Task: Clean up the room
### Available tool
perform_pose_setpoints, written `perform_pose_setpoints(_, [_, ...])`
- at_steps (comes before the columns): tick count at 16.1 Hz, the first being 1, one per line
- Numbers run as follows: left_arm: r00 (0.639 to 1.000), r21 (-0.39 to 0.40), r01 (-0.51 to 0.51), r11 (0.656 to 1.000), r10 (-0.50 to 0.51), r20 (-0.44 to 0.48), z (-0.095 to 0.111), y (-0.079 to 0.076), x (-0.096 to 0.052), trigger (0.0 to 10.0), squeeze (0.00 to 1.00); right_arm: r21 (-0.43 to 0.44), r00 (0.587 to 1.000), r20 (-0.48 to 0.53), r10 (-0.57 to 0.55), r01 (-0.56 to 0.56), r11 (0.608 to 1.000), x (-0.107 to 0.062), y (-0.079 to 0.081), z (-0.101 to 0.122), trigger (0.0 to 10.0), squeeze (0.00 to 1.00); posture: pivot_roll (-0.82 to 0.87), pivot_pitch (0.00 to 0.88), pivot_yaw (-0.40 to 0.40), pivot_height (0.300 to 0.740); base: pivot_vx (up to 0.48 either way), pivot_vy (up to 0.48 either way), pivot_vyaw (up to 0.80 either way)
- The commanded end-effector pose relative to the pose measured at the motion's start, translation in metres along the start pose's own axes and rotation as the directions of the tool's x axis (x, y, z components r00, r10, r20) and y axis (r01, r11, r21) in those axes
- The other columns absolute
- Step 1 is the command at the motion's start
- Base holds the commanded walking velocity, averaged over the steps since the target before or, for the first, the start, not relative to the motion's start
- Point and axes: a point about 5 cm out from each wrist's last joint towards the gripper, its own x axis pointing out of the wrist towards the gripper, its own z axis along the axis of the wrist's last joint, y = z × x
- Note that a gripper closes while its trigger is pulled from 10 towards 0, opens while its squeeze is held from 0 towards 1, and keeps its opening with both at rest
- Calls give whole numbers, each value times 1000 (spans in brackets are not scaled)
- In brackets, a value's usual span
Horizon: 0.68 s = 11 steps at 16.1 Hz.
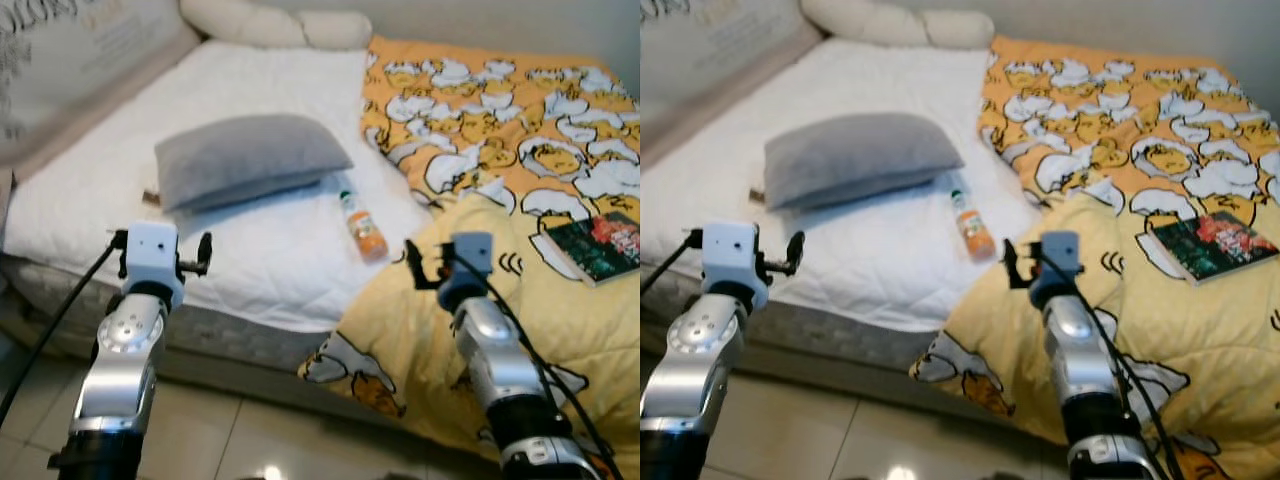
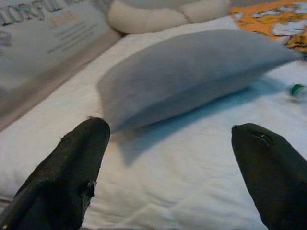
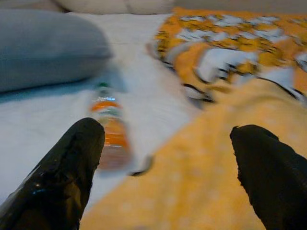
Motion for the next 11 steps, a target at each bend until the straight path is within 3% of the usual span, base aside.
perform_pose_setpoints(1, [1000, 12, -1, 1000, 1, 0, 4, 2, -2, 10000, 0, 30, 1000, 16, -20, 20, 999, -1, -2, 1, 10000, 1000, 105, 0, 41, 740, 334, 0, 0])
perform_pose_setpoints(4, [1000, 24, 1, 1000, -2, 16, 18, 3, -7, 10000, 0, 56, 999, 45, -19, 17, 998, -2, 4, 3, 10000, 1000, 153, 0, 88, 740, 335, 0, 0])
perform_pose_setpoints(6, [1000, 23, 14, 1000, -14, 11, 18, 1, -8, 10000, 0, 58, 999, 52, -3, 0, 998, -2, 6, 5, 10000, 1000, 136, 0, 74, 740, 339, 0, 0])
perform_pose_setpoints(8, [1000, -13, 3, 1000, -3, -25, 3, -5, -9, 10000, 0, 28, 998, 40, 53, -55, 998, -6, 9, 4, 10000, 1000, 91, 0, 62, 740, 334, 0, 656])
perform_pose_setpoints(11, [999, -36, 1, 999, -3, -45, -2, -9, -16, 10000, 0, 19, 997, 41, 58, -59, 998, -5, 5, 9, 10000, 1000, 68, 0, 39, 740, 323, 0, 798])
